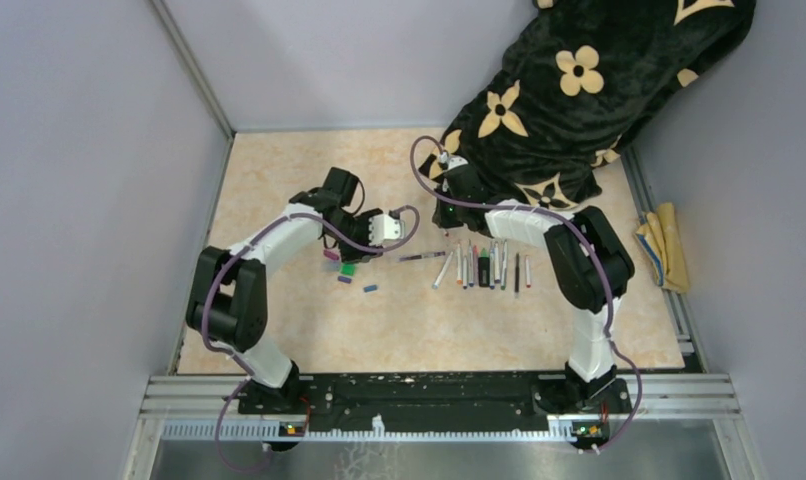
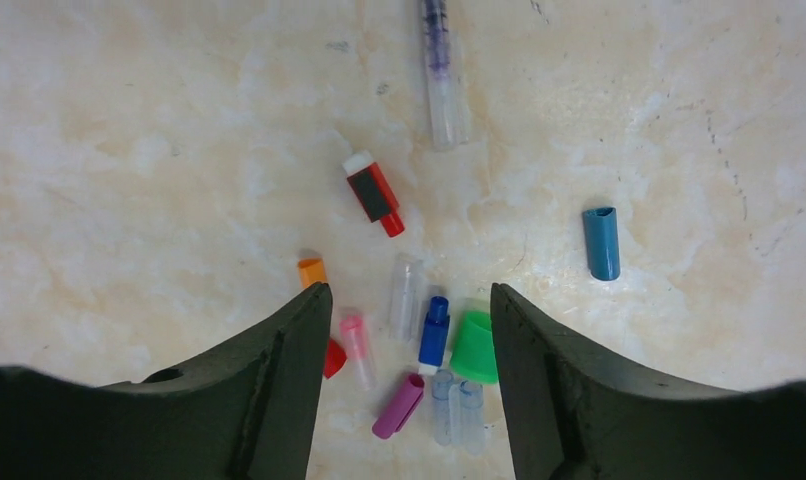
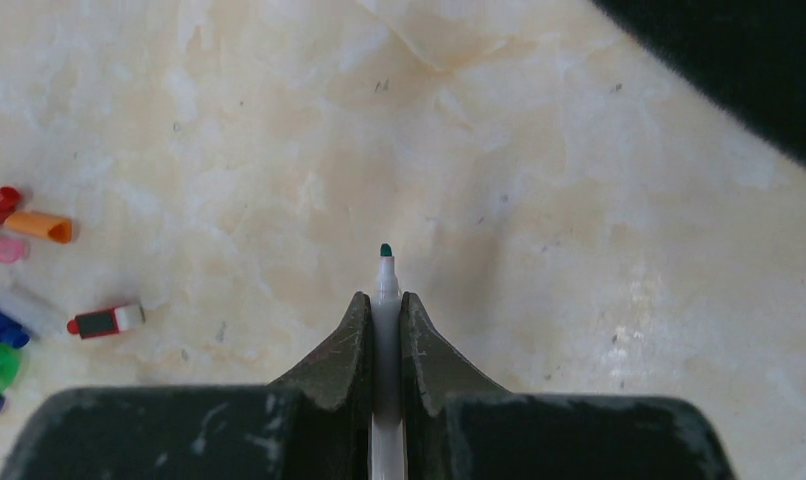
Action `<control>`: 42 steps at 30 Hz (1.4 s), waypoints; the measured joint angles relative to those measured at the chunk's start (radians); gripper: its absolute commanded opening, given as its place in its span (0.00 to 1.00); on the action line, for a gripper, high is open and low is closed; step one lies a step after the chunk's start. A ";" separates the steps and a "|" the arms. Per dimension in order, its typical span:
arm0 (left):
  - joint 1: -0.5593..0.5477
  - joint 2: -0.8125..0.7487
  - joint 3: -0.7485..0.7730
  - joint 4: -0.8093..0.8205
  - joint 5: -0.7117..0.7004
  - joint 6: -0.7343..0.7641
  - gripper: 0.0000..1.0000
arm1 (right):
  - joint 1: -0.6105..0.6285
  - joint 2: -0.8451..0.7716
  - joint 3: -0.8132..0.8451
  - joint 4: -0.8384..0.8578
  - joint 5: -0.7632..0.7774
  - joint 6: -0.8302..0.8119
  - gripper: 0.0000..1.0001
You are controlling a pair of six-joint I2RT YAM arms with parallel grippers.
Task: Open the pen caps
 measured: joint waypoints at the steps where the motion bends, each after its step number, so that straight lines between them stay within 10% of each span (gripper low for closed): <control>1: 0.004 -0.011 0.015 -0.012 0.008 -0.010 0.72 | 0.000 0.014 0.015 0.002 0.006 -0.005 0.00; 9: 0.092 -0.125 0.151 -0.106 0.121 -0.084 0.99 | 0.000 0.102 0.053 0.022 0.025 -0.034 0.14; 42: 0.369 -0.220 0.285 -0.242 0.346 -0.172 0.99 | 0.164 -0.078 -0.021 -0.057 -0.094 -0.359 0.42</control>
